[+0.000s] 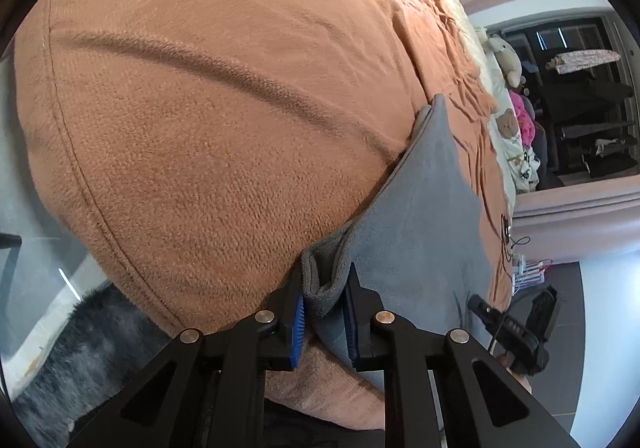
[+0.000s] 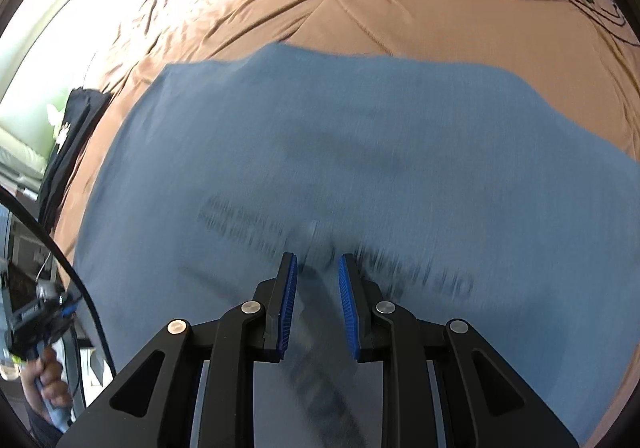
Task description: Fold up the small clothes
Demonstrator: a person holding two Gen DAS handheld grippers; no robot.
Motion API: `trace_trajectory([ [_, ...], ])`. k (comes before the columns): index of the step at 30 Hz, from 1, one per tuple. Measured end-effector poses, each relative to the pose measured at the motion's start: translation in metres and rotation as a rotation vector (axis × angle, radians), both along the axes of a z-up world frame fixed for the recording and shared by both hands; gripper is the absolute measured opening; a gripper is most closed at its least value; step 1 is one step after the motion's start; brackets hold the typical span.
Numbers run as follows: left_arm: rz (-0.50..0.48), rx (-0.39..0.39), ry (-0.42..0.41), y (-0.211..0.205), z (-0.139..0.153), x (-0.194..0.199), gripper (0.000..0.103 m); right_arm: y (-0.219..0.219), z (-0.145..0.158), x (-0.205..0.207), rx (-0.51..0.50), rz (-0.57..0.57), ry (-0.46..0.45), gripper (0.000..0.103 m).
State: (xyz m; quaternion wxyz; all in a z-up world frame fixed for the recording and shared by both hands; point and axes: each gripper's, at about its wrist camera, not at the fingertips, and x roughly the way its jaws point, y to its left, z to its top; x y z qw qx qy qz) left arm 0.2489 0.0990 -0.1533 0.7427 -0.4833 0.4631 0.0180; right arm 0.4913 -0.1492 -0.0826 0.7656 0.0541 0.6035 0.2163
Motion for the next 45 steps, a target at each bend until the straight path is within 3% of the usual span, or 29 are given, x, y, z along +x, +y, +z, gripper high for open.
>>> trace_trajectory([
  [12,0.010,0.007,0.021,-0.003,0.001,0.003,0.018,0.011,-0.018,0.043,0.000,-0.120,-0.020,0.015],
  [18,0.019,-0.029,0.017,0.000,-0.003,0.001,0.018,0.017,-0.023,0.059,-0.030,-0.140,-0.039,0.015],
  [26,0.025,-0.045,0.010,0.003,-0.006,-0.001,0.017,0.042,-0.028,0.072,-0.142,-0.122,-0.095,0.015],
  [29,0.024,-0.044,0.011,0.002,-0.004,-0.002,0.013,0.050,-0.026,0.072,-0.164,-0.133,-0.090,0.015],
  [36,-0.017,-0.051,-0.064,-0.001,0.012,-0.004,0.010,0.046,-0.003,0.059,-0.086,-0.135,-0.058,0.016],
  [42,-0.033,-0.104,-0.133,-0.001,0.027,-0.003,0.009,0.040,0.011,0.024,-0.008,-0.113,-0.027,0.016],
  [45,-0.061,-0.122,-0.188,-0.004,0.040,0.001,0.009,0.034,0.017,0.004,0.040,-0.125,-0.002,0.022],
])
